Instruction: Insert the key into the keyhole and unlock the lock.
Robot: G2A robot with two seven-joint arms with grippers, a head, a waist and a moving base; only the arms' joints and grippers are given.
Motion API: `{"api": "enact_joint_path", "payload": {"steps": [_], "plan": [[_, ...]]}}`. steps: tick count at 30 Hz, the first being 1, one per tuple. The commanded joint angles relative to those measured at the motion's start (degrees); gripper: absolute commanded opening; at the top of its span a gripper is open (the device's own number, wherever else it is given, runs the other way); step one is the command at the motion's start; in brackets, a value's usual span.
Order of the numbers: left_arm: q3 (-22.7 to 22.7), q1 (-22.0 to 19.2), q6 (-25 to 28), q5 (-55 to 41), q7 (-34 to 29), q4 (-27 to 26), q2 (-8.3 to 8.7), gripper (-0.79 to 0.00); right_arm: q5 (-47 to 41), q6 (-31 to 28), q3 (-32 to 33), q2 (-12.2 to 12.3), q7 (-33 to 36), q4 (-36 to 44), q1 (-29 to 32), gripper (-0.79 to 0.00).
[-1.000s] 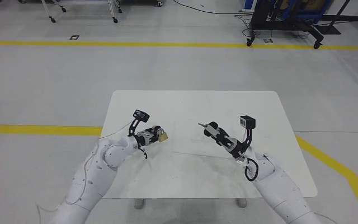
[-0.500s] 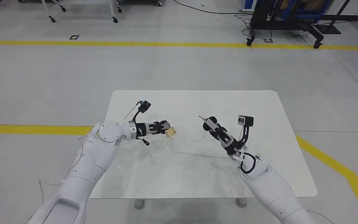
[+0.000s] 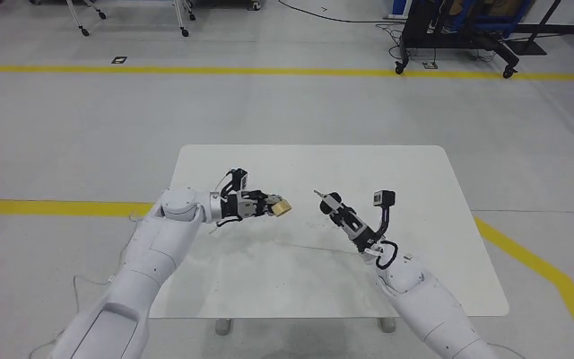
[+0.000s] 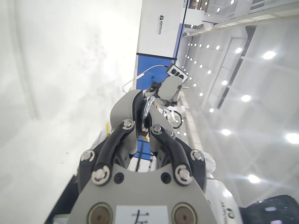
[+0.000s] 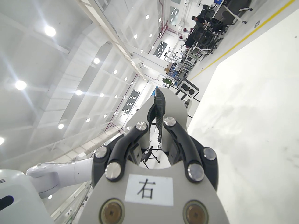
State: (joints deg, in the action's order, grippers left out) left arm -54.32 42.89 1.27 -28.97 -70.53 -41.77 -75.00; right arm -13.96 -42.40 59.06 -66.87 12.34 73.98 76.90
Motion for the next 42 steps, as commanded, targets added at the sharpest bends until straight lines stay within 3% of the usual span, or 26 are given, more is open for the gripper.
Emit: {"api": "enact_joint_path", "payload": {"steps": [1,6,18,22,25,31,33,38,42], "plan": [[2.34,-2.74,-1.73,-0.52,-0.55,3.22,-1.43,-0.785,0.77,-0.37,1.17,0.21,-0.86,0.98,1.52,-0.785],[7.24,-7.27,-1.84,2.46,-1.63,8.74,-4.13,-0.785,1.82,-0.75,3.65,0.76,-1.92,3.54,4.6,-0.785],[7.58,-7.52,-2.0,3.02,-1.59,9.25,-4.24,-0.785,2.49,-0.3,3.72,0.79,-1.91,3.36,4.56,-0.785],[6.48,-5.55,-6.24,0.22,1.54,8.08,-4.28,-0.785,25.13,3.32,4.92,0.93,-7.8,6.89,3.53,-0.785],[7.19,-6.1,-13.96,1.56,1.4,7.35,-4.25,-0.785,48.0,5.32,5.48,1.35,-12.3,12.03,4.42,-0.785],[8.58,-7.38,-23.83,1.79,-3.78,6.23,-4.61,-0.785,73.53,6.34,7.98,2.65,-14.22,20.34,7.22,-0.785],[8.58,-8.2,-24.48,1.92,-4.05,6.8,-4.65,-0.785,81.29,4.7,8.62,3.23,-15.07,23.28,8.66,-0.785],[8.26,-8.71,-24.53,1.47,-4.02,8.24,-4.69,-0.785,85.36,4.53,11.79,4.02,-21.93,27.87,13.51,-0.785],[8.26,-8.71,-24.53,1.47,-4.02,8.24,-4.69,-0.785,85.36,4.53,11.79,4.02,-21.93,27.87,13.51,-0.785]]}}
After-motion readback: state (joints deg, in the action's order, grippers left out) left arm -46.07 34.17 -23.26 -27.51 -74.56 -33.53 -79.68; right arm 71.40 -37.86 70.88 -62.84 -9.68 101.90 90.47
